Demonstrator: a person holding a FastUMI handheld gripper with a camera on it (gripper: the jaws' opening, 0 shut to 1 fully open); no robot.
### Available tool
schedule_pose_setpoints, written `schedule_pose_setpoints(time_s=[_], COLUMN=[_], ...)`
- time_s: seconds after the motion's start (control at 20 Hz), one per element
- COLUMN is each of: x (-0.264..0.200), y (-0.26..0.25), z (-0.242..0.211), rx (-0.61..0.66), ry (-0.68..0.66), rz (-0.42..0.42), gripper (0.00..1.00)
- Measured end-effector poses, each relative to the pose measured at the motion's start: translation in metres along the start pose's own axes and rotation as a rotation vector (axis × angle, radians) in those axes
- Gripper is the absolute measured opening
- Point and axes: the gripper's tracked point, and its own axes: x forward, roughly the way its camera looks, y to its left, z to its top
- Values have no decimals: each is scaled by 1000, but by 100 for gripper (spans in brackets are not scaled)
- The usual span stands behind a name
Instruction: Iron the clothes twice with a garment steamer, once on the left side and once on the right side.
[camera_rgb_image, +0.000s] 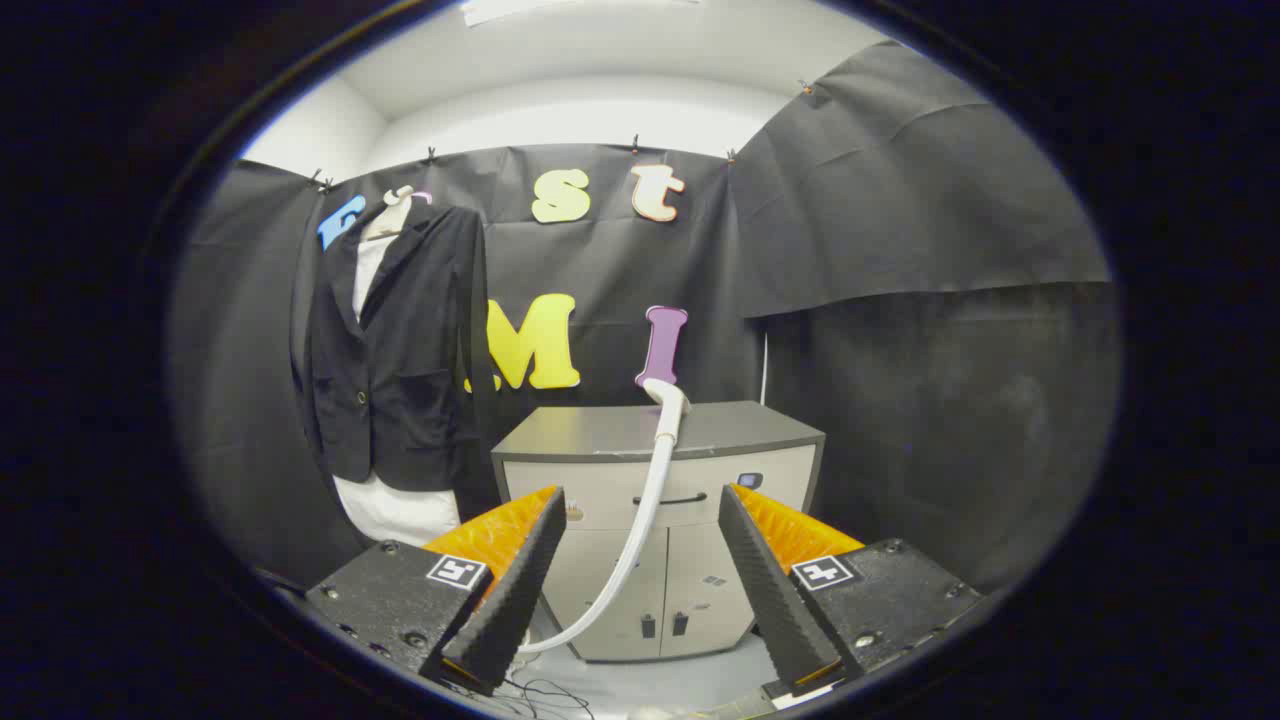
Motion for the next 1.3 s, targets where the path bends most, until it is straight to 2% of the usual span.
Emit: schedule_pose_setpoints(time_s=[0.85,1.05,1.3], x=[-7,12,69], y=[4,-6,-22], z=[18,41,81], rx=[-30,-29,-30], ry=[-21,-30,-53], rz=[-20,-39,-22], gripper=[96,96,96])
